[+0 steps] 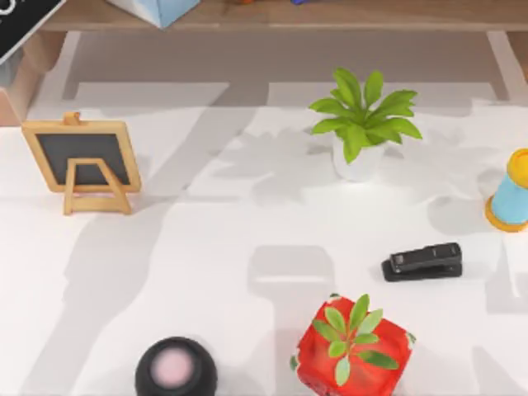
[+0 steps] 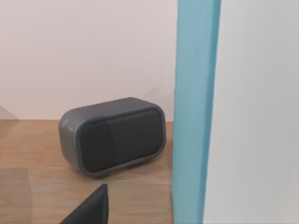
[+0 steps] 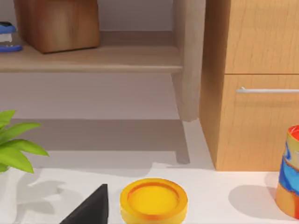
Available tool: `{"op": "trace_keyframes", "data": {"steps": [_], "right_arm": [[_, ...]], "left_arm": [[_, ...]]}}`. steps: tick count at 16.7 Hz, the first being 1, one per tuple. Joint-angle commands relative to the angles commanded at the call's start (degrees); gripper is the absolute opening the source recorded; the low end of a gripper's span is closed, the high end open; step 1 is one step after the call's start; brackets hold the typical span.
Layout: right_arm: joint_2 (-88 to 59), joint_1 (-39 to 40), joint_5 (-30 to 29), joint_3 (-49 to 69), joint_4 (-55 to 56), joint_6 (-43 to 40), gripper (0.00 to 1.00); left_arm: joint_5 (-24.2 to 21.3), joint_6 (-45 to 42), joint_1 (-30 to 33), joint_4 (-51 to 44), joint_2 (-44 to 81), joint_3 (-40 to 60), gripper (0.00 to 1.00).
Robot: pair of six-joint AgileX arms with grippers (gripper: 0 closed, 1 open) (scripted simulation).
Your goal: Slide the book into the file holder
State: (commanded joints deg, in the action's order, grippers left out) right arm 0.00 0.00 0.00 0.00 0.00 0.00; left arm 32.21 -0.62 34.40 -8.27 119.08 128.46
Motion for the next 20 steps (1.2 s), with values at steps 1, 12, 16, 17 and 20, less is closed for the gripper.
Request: {"op": "trace_keyframes", "data": {"steps": [1, 12, 16, 17, 20], "right_arm": [[0.0, 0.0, 0.0, 0.0, 0.0, 0.0, 1.00], [0.0, 0.0, 0.0, 0.0, 0.0, 0.0, 1.00], [0.0, 0.0, 0.0, 0.0, 0.0, 0.0, 1.00], [0.0, 0.0, 0.0, 0.0, 0.0, 0.0, 1.00], [0.0, 0.0, 0.0, 0.0, 0.0, 0.0, 1.00]], "left_arm": [[0.0, 0.0, 0.0, -0.1, 0.1, 0.2, 1.00], [-1.3, 0.1, -1.0, -4.0, 6.4, 10.5, 1.00], [-1.3, 0.1, -1.0, -4.0, 6.4, 10.5, 0.77], [-1.3, 0.1, -1.0, -4.0, 6.4, 10.5, 0.70], [-1.3, 0.1, -1.0, -4.0, 6.4, 10.5, 0.47]]}}
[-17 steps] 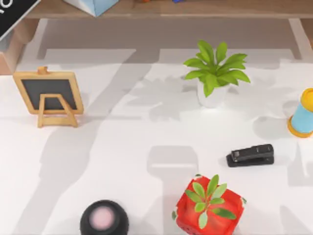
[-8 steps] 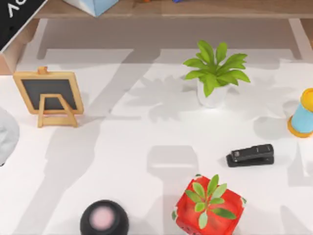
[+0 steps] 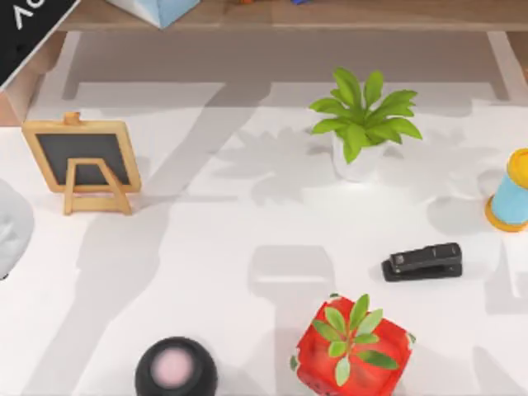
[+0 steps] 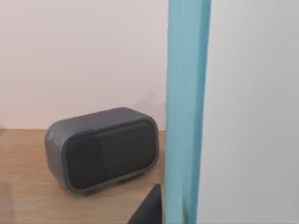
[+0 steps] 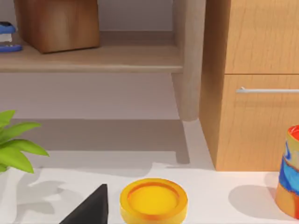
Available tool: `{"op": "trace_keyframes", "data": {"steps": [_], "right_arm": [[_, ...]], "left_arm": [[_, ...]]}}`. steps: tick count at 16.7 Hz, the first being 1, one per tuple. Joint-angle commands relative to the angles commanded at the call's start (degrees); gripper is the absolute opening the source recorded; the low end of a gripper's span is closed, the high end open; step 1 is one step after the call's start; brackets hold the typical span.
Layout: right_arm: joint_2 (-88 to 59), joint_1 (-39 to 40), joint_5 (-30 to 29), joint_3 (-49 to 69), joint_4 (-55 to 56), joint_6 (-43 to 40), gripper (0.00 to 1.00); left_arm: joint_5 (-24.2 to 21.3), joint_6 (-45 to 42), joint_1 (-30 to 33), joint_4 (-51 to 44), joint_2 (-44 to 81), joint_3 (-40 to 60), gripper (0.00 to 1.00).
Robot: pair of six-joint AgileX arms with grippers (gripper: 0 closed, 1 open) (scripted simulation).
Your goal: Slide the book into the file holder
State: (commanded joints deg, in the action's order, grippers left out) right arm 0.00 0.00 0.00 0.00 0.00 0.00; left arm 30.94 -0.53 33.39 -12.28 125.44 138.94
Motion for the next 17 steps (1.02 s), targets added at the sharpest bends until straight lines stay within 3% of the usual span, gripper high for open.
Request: {"op": "trace_keyframes", "data": {"steps": [6, 17], "right_arm": [[0.0, 0.0, 0.0, 0.0, 0.0, 0.0, 1.00], [0.0, 0.0, 0.0, 0.0, 0.0, 0.0, 1.00]], "left_arm": [[0.0, 0.0, 0.0, 0.0, 0.0, 0.0, 0.02], [0.0, -0.1, 0.2, -0.7, 0.4, 0.8, 0.00]]}}
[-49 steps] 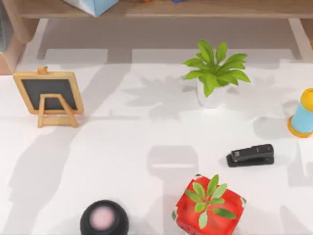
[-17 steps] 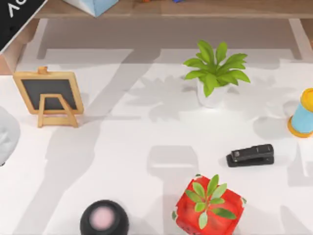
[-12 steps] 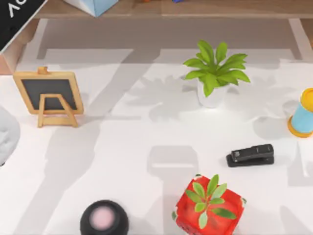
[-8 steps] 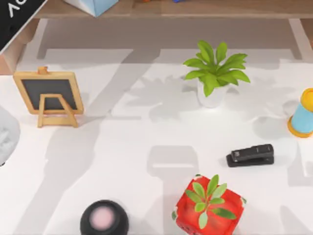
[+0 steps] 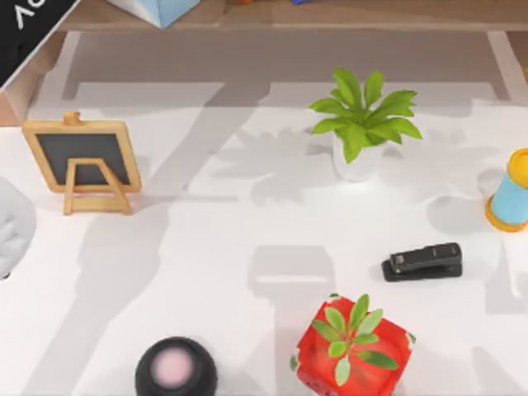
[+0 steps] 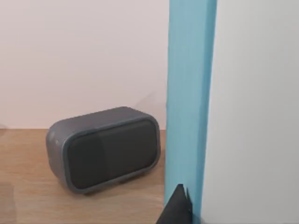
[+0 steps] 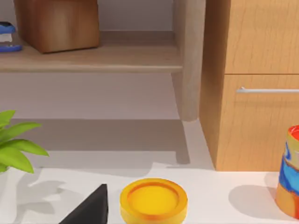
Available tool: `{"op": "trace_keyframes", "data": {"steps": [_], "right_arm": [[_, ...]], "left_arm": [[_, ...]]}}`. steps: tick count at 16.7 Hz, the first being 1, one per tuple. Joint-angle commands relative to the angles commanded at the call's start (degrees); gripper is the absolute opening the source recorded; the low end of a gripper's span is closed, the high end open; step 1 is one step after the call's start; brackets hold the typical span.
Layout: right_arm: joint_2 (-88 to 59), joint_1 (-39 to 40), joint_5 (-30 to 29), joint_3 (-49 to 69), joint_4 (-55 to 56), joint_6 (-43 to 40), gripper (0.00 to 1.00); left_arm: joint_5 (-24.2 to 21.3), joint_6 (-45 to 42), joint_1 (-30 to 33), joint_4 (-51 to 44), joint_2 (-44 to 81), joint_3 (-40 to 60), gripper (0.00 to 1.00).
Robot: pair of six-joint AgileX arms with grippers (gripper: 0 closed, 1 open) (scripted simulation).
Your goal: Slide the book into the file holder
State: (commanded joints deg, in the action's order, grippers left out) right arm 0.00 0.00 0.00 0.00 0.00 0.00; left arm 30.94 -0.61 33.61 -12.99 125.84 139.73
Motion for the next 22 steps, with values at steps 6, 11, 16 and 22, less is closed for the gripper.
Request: {"op": "trace_keyframes", "data": {"steps": [6, 11, 16, 22], "right_arm": [[0.0, 0.0, 0.0, 0.0, 0.0, 0.0, 1.00], [0.0, 0.0, 0.0, 0.0, 0.0, 0.0, 1.00], [0.0, 0.0, 0.0, 0.0, 0.0, 0.0, 1.00], [0.0, 0.0, 0.0, 0.0, 0.0, 0.0, 1.00]], "left_arm": [[0.0, 0.1, 0.0, -5.3, 3.3, 9.3, 0.00], [0.0, 0.1, 0.0, -6.7, 4.2, 11.2, 0.00], [-2.3, -2.2, -2.3, -4.4, 1.1, 10.2, 0.00], [-11.7, -15.6, -20.2, 4.8, -9.1, -1.3, 0.00]]}}
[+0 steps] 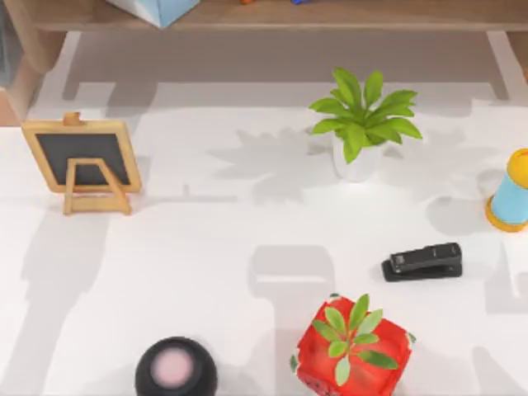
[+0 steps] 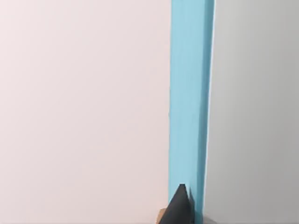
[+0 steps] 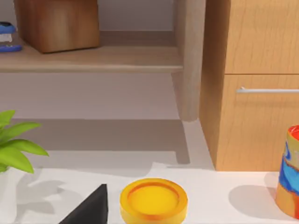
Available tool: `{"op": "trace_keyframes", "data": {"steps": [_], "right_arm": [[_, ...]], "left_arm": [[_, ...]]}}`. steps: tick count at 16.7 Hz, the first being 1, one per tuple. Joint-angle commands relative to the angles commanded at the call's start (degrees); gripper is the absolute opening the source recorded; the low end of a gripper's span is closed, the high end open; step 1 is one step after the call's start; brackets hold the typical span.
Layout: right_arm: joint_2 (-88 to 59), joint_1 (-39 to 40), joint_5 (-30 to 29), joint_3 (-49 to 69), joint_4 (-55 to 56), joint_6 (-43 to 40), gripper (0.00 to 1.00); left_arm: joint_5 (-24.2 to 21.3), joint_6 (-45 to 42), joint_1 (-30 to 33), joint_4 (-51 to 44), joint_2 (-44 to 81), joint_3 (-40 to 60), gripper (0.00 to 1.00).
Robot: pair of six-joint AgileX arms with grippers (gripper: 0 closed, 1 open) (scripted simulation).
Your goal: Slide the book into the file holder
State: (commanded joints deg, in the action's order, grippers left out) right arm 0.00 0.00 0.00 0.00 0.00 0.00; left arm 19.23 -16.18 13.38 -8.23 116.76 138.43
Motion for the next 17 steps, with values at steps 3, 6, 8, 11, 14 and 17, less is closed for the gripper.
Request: {"op": "trace_keyframes", "data": {"steps": [3, 6, 8, 11, 14, 17], "right_arm": [[0.0, 0.0, 0.0, 0.0, 0.0, 0.0, 1.00], [0.0, 0.0, 0.0, 0.0, 0.0, 0.0, 1.00], [0.0, 0.0, 0.0, 0.0, 0.0, 0.0, 1.00], [0.0, 0.0, 0.0, 0.0, 0.0, 0.0, 1.00], [0.0, 0.0, 0.0, 0.0, 0.0, 0.0, 1.00], [0.0, 0.0, 0.0, 0.0, 0.0, 0.0, 1.00]], "left_arm": [[-4.5, -9.9, -13.2, 4.8, -4.4, -11.7, 0.00], [-8.8, -21.2, -26.6, 9.5, -7.4, -26.6, 0.00], [-11.8, -29.1, -34.7, 12.6, -8.6, -37.4, 0.00], [-16.8, -41.2, -44.5, 17.7, -9.5, -53.1, 0.00], [-23.4, -53.2, -49.8, 23.4, -10.1, -66.8, 0.00], [-31.3, -64.4, -50.4, 30.1, -10.9, -76.8, 0.00]]}}
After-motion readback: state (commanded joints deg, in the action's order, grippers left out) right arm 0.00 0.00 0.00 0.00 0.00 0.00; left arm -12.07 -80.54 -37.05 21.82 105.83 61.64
